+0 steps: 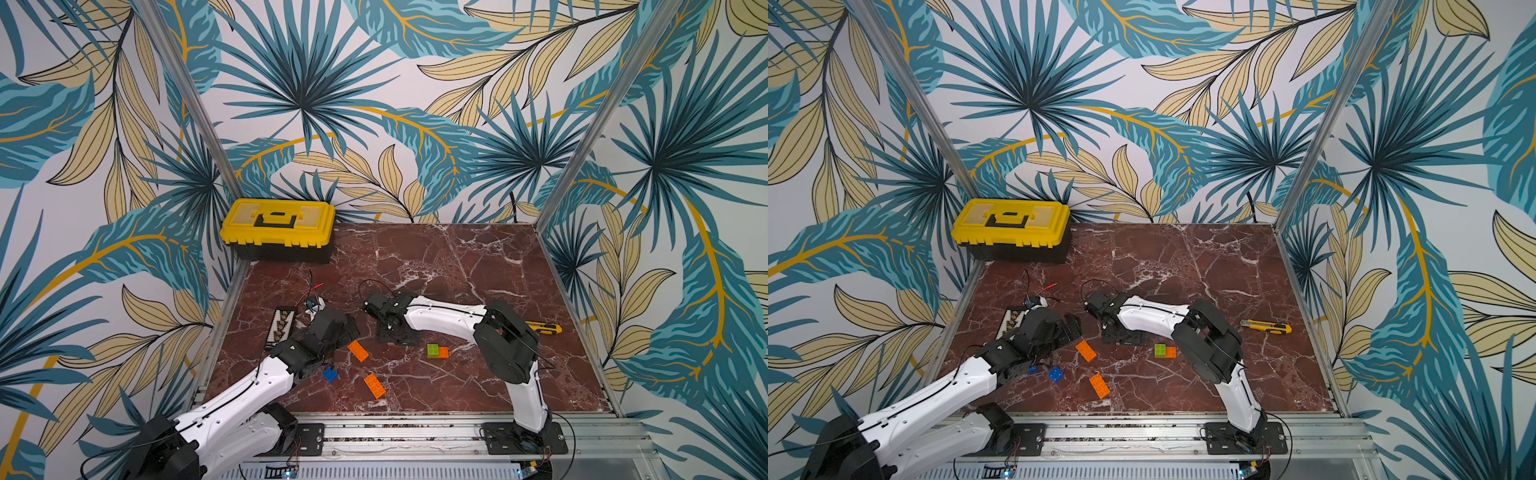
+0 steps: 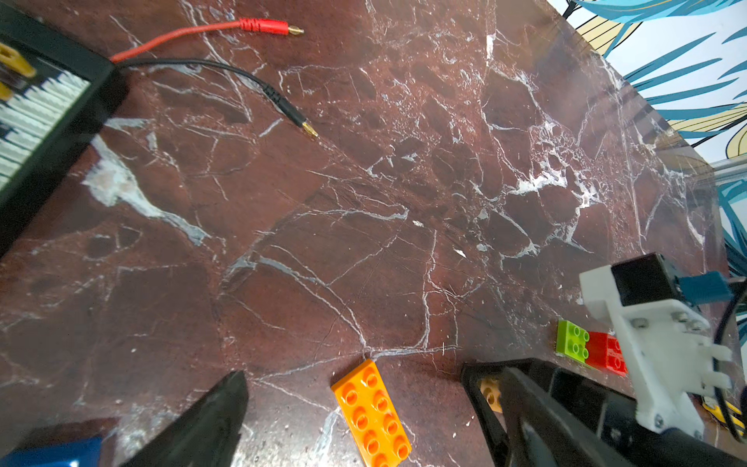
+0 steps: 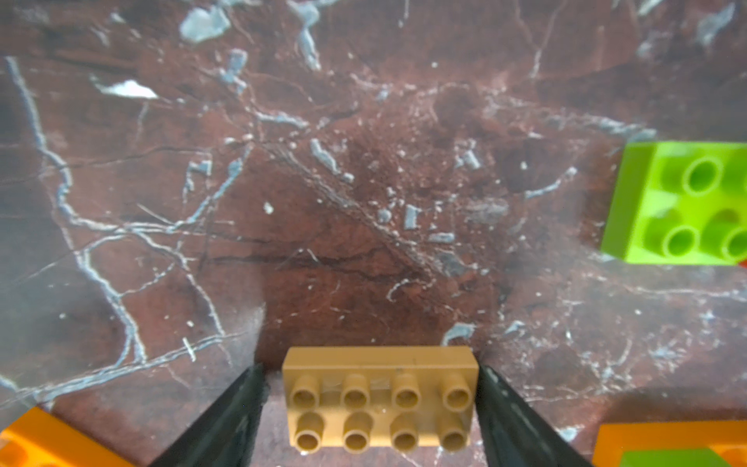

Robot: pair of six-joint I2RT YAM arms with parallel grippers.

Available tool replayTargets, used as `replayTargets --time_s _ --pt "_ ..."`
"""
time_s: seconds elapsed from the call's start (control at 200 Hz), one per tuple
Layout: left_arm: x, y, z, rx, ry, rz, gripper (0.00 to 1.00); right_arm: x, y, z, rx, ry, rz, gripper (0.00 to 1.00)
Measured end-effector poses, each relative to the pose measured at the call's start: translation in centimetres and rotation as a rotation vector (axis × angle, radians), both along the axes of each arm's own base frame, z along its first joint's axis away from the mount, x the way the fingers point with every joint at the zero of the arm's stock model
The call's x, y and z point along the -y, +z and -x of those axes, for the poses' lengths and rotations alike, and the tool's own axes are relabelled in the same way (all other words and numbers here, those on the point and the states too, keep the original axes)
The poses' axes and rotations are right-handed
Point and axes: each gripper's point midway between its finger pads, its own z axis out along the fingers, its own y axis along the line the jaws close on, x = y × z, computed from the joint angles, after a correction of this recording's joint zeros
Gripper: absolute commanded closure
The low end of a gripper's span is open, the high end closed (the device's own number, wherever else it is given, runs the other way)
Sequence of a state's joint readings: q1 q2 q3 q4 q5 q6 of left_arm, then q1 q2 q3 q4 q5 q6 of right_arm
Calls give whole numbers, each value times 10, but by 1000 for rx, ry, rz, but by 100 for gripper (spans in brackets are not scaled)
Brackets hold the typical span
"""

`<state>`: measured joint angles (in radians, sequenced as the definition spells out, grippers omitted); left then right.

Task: Assemble the number 5 with lego
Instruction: Pick up the lego brick from the center of the board, then assemble the lego brick with the lego brick.

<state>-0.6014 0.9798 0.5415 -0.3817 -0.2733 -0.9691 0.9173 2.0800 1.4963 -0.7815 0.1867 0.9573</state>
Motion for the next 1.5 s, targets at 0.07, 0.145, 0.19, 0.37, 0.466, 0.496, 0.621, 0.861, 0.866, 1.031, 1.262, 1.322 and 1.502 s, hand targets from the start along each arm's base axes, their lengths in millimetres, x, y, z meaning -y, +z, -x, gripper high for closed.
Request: replayTargets --time_s 0.07,0.145,0.19,0.37,0.466,0.496,0.621,0.861,0.866,1.031,1.262,1.322,1.502 --pt "0 0 0 0 0 0 0 -1 0 0 -2 1 -4 22" --pt "0 0 0 0 0 0 0 -1 0 1 -6 2 -6 24" --pt "0 0 0 0 0 0 0 -1 0 1 -6 3 -6 23" --pt "0 0 0 0 0 0 0 -1 -1 2 -7 13 -5 24" --pt "0 0 0 0 -1 0 0 0 -1 2 -7 25 -5 26" --pt "0 0 0 0 -1 0 0 0 -1 2 -8 28 -5 27" --pt "0 0 0 -1 -1 2 0 0 -1 3 -10 36 -4 35" --pt "3 -2 1 -11 -11 7 0 0 0 4 -10 52 -3 43" --pt "3 -2 1 -11 -12 8 0 0 0 4 -10 54 -2 43" --pt "8 -2 2 -19 -32 25 0 4 3 7 -19 81 16 43" --pt "23 8 -4 18 -87 84 0 10 50 5 56 107 -34 43" --pt "28 10 -6 26 -100 99 0 14 66 5 89 104 -58 43" --pt "45 8 -10 22 -147 113 0 44 87 6 135 68 -79 43"
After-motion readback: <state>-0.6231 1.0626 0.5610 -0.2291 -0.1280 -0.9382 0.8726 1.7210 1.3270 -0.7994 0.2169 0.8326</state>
